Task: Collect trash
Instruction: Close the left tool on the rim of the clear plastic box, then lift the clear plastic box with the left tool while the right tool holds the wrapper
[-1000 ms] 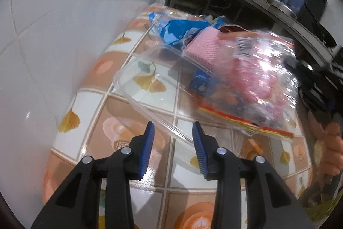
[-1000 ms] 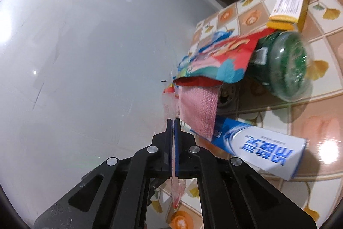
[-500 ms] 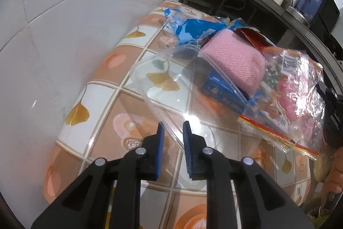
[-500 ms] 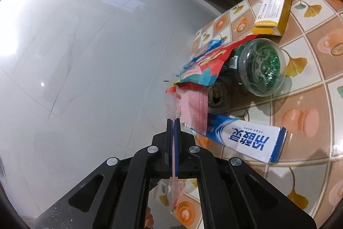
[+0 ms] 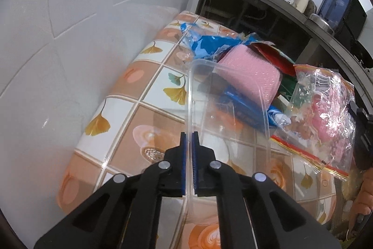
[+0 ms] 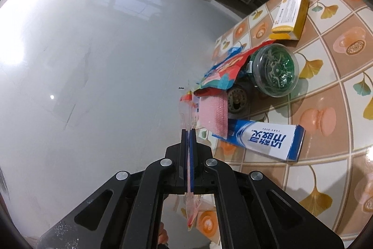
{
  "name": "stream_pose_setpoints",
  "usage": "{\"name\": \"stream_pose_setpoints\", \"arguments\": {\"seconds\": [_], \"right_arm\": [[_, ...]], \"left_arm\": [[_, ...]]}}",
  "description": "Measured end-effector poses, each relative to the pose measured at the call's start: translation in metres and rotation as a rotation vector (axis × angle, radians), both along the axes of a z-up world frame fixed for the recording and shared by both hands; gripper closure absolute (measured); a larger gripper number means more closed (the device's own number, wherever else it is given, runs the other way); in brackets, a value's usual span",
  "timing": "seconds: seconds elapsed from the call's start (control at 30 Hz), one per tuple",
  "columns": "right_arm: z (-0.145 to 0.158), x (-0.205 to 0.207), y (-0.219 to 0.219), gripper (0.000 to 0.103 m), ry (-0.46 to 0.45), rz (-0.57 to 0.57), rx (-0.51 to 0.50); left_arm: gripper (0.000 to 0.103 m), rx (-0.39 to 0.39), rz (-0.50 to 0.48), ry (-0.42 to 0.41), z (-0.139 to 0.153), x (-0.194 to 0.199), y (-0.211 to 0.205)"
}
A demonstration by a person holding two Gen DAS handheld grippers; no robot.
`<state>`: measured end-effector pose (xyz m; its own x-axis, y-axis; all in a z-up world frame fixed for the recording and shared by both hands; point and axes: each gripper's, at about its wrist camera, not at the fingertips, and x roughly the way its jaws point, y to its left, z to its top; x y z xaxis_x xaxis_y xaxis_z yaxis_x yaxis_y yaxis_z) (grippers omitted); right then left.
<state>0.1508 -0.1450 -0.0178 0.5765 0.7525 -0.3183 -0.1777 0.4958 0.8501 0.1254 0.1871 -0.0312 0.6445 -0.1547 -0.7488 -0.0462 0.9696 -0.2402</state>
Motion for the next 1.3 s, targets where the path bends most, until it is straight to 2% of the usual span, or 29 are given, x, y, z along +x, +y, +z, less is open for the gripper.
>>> {"name": "stream_pose_setpoints", "arguments": {"seconds": [0.23,0.77,1.1,1.3], "right_arm": [[0.010,-0.016,-0.014,0.103,-0.025,-0.030,0.015],[0.029,-0.054,-0.049,0.103,-0.094,-0.122,0.062],[0.043,-0.102,-0.114,0.103,-0.161,-0.291,0.096],[0.045,-0.139,-0.160,0.103,-0.183,-0.438,0.078]], "left_arm": [[0.100,0.022,-0.021,-0.061,0.016,-0.009,-0.007],[0.100,-0.003,-0.128,-0.203,0.064,-0.020,-0.035],[0.100,-0.022,-0.303,-0.256,0.089,-0.008,-0.102],[0.100,-0.029,-0.436,-0.270,0.099,0.005,-0.166]]}}
